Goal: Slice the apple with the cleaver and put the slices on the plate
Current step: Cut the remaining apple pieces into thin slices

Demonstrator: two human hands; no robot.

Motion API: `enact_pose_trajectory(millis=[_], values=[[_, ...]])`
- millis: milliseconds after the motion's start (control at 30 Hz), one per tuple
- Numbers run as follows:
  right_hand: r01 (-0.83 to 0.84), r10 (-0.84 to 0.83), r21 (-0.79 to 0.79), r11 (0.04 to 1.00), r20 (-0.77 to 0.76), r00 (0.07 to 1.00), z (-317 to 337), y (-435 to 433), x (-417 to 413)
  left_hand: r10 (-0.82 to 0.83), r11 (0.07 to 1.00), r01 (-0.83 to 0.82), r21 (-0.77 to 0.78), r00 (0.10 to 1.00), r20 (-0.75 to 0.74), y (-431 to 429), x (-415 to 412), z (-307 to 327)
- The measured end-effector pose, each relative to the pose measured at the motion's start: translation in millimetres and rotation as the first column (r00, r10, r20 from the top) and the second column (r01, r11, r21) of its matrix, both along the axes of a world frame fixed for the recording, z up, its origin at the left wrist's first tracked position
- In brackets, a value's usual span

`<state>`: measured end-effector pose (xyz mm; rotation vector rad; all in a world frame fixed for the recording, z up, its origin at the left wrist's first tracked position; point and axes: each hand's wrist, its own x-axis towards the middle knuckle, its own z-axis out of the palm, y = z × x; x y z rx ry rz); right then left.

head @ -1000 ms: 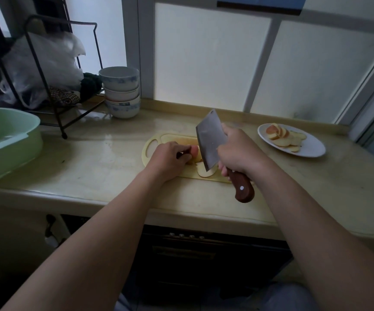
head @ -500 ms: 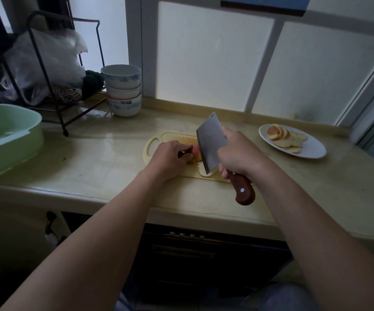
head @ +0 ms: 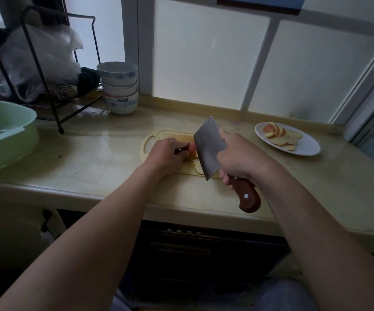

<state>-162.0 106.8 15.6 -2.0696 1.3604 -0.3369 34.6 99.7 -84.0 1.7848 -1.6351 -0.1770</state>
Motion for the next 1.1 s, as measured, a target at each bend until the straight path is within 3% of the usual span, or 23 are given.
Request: enact_pose_trajectory(millis=[633, 1100], values=[[-0.039, 0.035, -0.017, 0.999, -0.158, 0.987, -6.0, -10.9, 40.5, -0.003, 0.999, 0.001, -0.037, 0.999, -0.049, -1.1, -0.7, -0.2], [-0.055, 0.058, 0.025, 0.998, -0.154, 0.986, -8.6, -9.3, 30.3, 0.016, 1.000, -0.017, -0.025, 0.999, -0.033, -1.3, 1.8, -1.4]])
